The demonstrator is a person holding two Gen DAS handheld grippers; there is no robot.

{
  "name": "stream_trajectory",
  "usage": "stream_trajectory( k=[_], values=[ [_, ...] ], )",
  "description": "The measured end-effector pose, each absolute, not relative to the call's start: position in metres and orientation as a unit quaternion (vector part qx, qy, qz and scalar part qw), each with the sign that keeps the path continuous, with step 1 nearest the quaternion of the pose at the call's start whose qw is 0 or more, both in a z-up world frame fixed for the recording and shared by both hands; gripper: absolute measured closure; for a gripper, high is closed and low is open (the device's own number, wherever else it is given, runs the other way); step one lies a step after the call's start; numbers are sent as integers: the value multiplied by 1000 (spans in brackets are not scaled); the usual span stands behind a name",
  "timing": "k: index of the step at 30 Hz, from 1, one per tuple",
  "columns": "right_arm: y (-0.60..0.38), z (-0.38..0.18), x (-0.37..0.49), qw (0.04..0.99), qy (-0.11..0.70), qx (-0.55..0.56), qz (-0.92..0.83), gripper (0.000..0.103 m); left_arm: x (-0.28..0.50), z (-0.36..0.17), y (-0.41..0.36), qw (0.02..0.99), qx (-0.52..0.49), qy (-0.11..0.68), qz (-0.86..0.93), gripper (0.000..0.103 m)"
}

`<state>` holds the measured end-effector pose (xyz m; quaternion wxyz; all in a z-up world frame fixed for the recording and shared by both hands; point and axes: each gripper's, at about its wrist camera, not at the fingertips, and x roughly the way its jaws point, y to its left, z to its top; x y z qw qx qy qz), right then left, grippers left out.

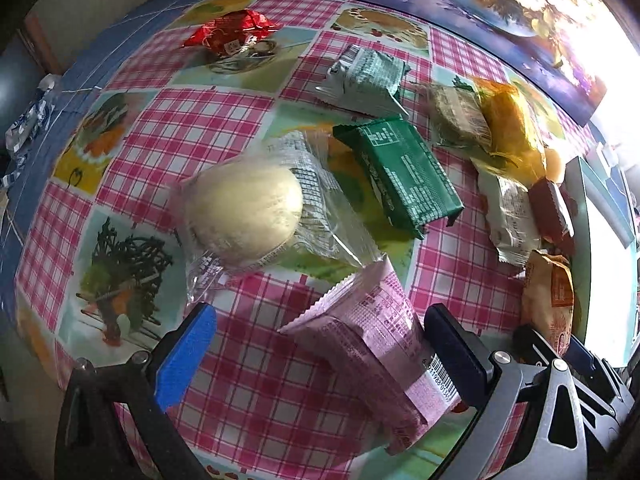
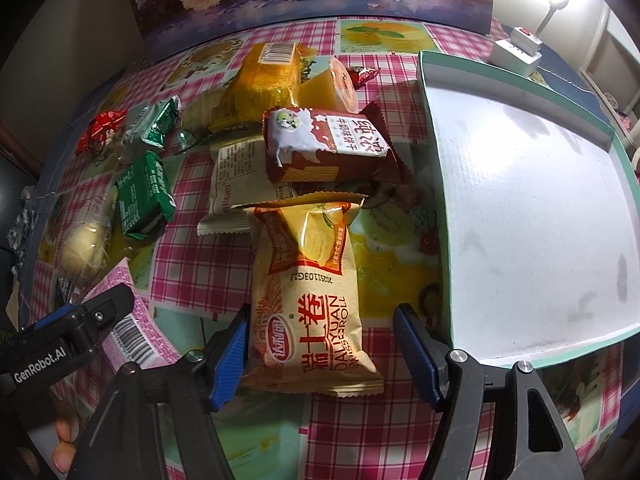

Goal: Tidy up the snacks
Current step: 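Grasp the pink packet with the left tool while the right tool grasps the yellow roll bag, then lift and carry the pink packet and yellow bag over the white tray with both tools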

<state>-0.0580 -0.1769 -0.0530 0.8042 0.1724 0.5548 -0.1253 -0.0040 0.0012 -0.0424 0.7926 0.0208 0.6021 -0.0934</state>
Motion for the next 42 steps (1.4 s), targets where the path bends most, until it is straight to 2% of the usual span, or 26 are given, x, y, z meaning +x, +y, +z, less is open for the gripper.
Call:
stream_trajectory(
  k=[2, 6, 9, 16, 33, 38, 42],
  values=[
    [-178, -51, -59, 806, 551, 175, -123, 49, 1, -43, -1, 790, 30, 604, -105, 0],
    [-181, -49, -60, 806, 548, 184, -123, 51, -7, -44, -22, 784, 43, 604, -136, 3],
    [-181, -49, -58, 806, 549, 184, -124, 51, -8, -44, -35, 782, 42, 605, -145, 28],
    [-185, -47, -62, 806, 547, 190, -124, 51, -6, -31, -30, 789, 29, 591, -163, 40],
    [-186, -21, -67, 832, 494, 231, -101, 56, -14, 36, 7, 821, 6, 548, -163, 42],
    [-188, -9, -70, 851, 462, 230, -103, 56, -20, 46, 7, 830, 10, 533, -161, 42],
    [-197, 3, -77, 864, 433, 213, -143, 56, -7, 29, -5, 833, 22, 528, -165, 42]
  ],
)
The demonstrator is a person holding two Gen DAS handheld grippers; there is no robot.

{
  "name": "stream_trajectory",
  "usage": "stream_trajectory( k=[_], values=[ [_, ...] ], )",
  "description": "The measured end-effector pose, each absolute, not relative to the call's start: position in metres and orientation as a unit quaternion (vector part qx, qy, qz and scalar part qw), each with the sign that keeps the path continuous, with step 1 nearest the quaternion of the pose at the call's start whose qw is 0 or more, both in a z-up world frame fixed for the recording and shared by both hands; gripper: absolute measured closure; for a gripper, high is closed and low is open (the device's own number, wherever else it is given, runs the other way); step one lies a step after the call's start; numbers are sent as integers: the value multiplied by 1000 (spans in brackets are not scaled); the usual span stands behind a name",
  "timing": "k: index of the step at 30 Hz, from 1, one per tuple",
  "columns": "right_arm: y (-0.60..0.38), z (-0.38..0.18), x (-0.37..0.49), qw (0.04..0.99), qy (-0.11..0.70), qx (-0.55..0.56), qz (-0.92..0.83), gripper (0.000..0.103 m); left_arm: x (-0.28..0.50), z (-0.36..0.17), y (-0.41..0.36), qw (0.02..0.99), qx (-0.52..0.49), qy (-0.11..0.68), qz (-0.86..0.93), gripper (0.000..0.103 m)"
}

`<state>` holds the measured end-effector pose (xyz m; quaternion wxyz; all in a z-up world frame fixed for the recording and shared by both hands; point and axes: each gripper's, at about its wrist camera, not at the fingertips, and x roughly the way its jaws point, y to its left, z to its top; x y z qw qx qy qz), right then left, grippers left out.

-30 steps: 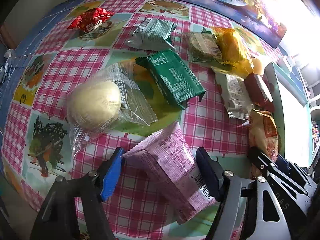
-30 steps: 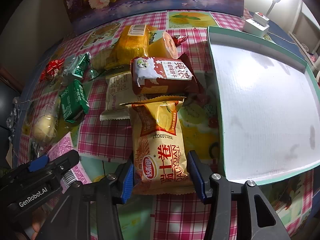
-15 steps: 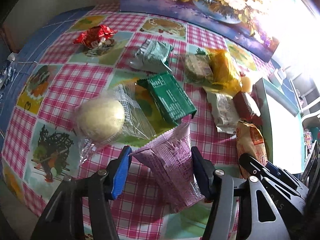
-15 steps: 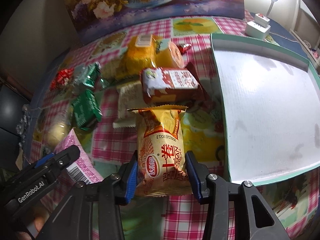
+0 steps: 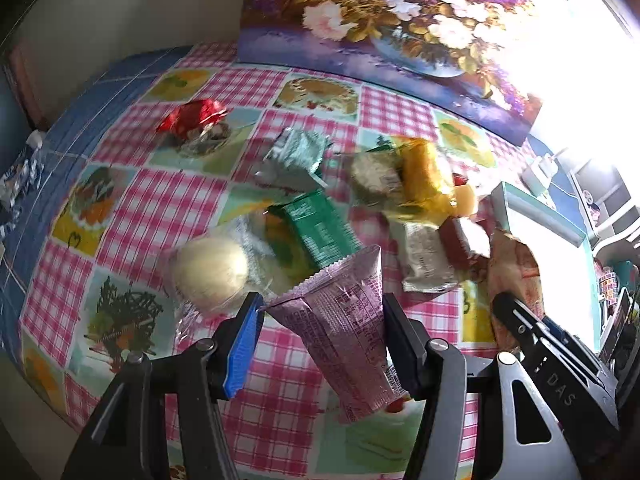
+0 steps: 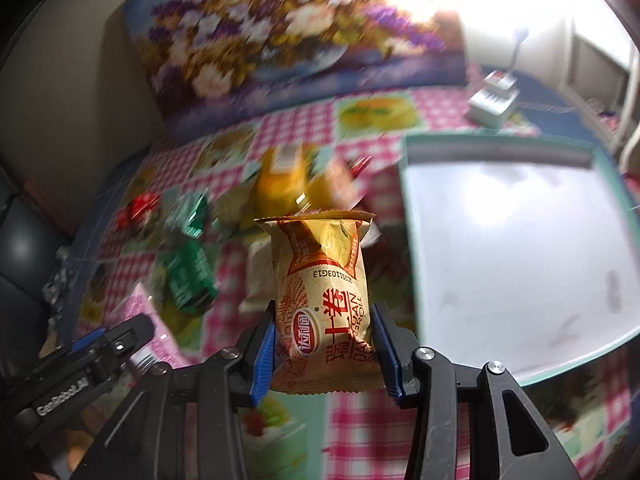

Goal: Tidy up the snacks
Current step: 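Lift and carry the pink packet and yellow bag over the white tray with both tools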

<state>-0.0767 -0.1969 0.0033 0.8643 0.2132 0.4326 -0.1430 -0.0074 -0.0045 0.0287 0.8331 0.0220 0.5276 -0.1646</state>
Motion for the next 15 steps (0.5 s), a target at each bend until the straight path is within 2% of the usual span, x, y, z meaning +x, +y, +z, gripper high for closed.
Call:
stream_trajectory(
  k=[6, 15],
  values=[
    [-223, 16, -94, 868, 389, 214, -222, 56, -3, 45, -46, 835, 41, 514, -193, 42],
    [-274, 10, -116, 839, 370, 255, -306, 56, -9, 61, -119, 825, 71, 506, -242, 42]
  ],
)
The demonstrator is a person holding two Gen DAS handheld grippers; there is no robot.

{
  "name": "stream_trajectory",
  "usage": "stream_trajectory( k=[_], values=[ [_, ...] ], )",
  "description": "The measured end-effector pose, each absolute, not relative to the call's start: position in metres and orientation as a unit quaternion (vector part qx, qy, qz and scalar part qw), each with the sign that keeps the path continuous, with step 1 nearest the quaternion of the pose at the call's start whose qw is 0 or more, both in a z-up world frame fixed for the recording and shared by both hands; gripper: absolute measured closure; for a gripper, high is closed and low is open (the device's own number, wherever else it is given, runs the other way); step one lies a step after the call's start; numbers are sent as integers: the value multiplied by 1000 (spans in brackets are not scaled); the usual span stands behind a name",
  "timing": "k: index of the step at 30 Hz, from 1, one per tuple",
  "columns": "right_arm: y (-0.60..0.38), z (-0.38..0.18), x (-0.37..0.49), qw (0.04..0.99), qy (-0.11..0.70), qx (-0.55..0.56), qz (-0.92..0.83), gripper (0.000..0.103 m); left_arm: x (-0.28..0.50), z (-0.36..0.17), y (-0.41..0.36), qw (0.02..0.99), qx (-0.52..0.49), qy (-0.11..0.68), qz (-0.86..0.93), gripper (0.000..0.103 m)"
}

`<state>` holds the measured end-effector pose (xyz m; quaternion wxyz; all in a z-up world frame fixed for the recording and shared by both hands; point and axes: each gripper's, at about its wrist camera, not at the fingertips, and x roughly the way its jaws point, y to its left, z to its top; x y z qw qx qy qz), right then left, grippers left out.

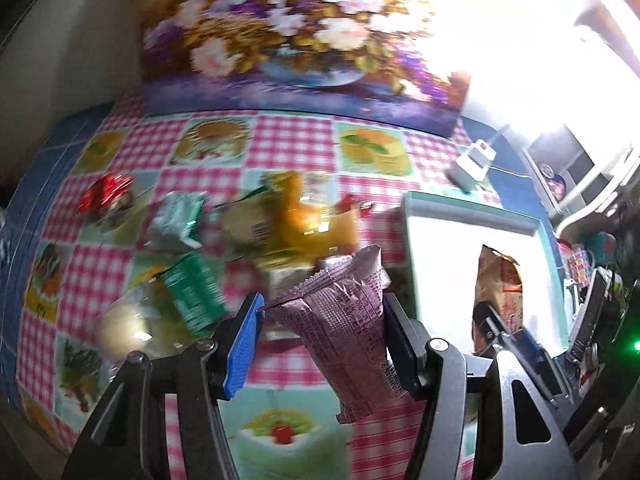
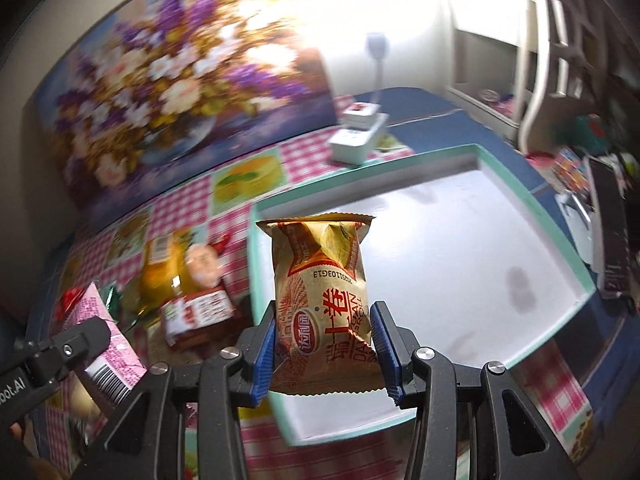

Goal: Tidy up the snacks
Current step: 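Lift and carry the pink packet and yellow bag over the white tray with both tools, then open the left tool to drop the pink packet while the right tool releases the yellow bag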

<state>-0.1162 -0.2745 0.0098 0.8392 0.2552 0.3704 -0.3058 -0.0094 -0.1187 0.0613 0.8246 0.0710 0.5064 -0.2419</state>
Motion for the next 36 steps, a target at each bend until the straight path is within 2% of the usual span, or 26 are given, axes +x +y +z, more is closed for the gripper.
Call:
stream_trajectory(
  k=[15, 29, 36],
  values=[
    [-345, -2, -179, 777, 305, 321, -448, 56, -15, 40, -223, 799, 107, 500, -317, 42],
    [-349, -11, -175, 775, 318, 320, -443, 56, -9, 26, -237, 789, 86, 506, -338, 41],
    [-347, -15, -171, 776, 329, 314, -437, 54, -4, 31, -216, 797, 88, 514, -305, 27]
  ],
)
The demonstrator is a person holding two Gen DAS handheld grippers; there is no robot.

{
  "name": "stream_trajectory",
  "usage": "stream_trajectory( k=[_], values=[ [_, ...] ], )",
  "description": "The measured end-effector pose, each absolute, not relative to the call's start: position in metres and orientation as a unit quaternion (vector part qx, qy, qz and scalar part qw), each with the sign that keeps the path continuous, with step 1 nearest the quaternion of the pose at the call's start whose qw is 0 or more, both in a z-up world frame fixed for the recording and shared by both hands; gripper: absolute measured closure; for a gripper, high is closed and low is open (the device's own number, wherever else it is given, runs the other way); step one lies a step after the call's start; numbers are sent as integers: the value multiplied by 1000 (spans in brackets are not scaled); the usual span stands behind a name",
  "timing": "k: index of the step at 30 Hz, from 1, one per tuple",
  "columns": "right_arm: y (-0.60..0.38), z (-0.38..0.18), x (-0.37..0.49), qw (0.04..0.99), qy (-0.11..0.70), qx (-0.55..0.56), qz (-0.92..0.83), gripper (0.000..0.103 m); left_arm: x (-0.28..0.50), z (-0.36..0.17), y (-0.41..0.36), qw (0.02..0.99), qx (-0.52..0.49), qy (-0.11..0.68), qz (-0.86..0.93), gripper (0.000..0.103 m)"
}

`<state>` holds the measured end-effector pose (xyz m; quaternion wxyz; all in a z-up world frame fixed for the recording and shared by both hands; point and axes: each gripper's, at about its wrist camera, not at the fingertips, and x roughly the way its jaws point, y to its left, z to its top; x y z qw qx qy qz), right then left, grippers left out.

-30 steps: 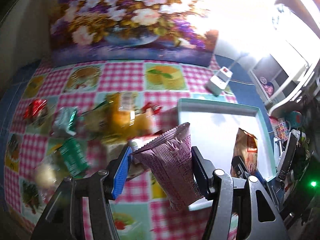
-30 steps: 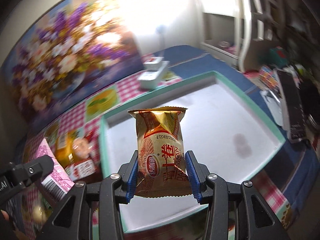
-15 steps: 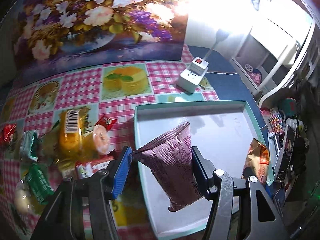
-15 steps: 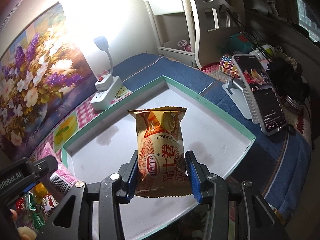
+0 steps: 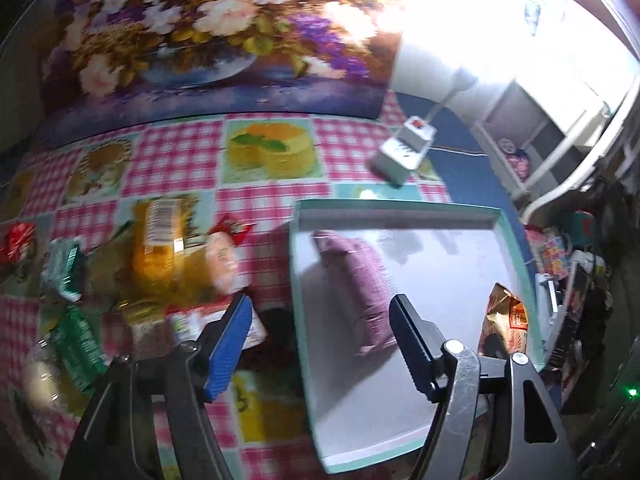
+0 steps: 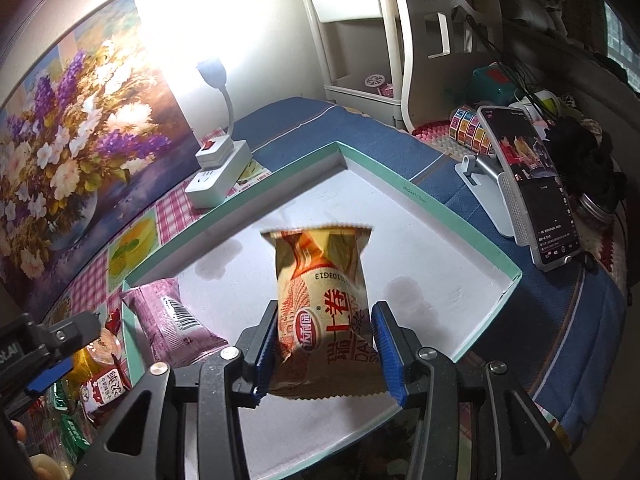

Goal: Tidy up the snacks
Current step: 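Open the left tool to drop the pink packet while the right tool releases the yellow bag, then move both tools back over the snack pile toward the bun and cream packet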

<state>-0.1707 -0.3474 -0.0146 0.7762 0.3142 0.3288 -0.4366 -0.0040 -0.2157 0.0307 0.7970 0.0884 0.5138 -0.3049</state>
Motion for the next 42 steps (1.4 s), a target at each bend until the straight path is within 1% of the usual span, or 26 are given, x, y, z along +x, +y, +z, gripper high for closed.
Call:
stream_trajectory(
  k=[3, 4, 5, 9, 10, 11, 12, 13, 14, 25, 28, 30, 34, 42],
  values=[
    [-346, -17, -167, 776, 339, 307, -434, 49, 2, 32, -200, 806, 95, 515, -275, 18],
    [-346, -17, -166, 776, 341, 303, -436, 39, 5, 32, -194, 808, 96, 516, -266, 16],
    [-345, -17, -166, 776, 341, 300, -436, 34, 7, 31, -190, 809, 95, 518, -259, 16],
    [-342, -16, -163, 781, 343, 292, -432, 33, 19, 27, -168, 813, 87, 531, -222, 16],
    [-342, -16, -162, 782, 346, 291, -429, 29, 23, 26, -160, 816, 83, 532, -209, 15],
    [-341, -17, -161, 783, 348, 289, -426, 20, 26, 25, -155, 819, 80, 533, -198, 15],
    [-340, -18, -160, 785, 350, 288, -422, 15, 29, 25, -149, 822, 77, 533, -186, 11],
    [-338, -18, -158, 788, 351, 285, -418, 4, 32, 25, -142, 826, 75, 532, -173, 3],
    [-337, -18, -156, 790, 352, 281, -416, 0, 35, 26, -134, 833, 72, 526, -158, 2],
    [-312, -12, -135, 821, 376, 210, -375, 0, 50, 53, -71, 892, 55, 443, -74, 2],
    [-303, -9, -132, 832, 371, 192, -364, 0, 53, 58, -61, 892, 59, 441, -75, 2],
    [-295, -3, -129, 841, 368, 174, -355, 0, 56, 61, -51, 889, 44, 448, -84, 2],
    [-285, 8, -122, 856, 360, 191, -319, 0, 61, 64, -33, 886, 8, 454, -94, 2],
    [-246, 38, -92, 890, 333, 181, -251, 0, 65, 80, 6, 902, -3, 427, -63, 2]
  ],
)
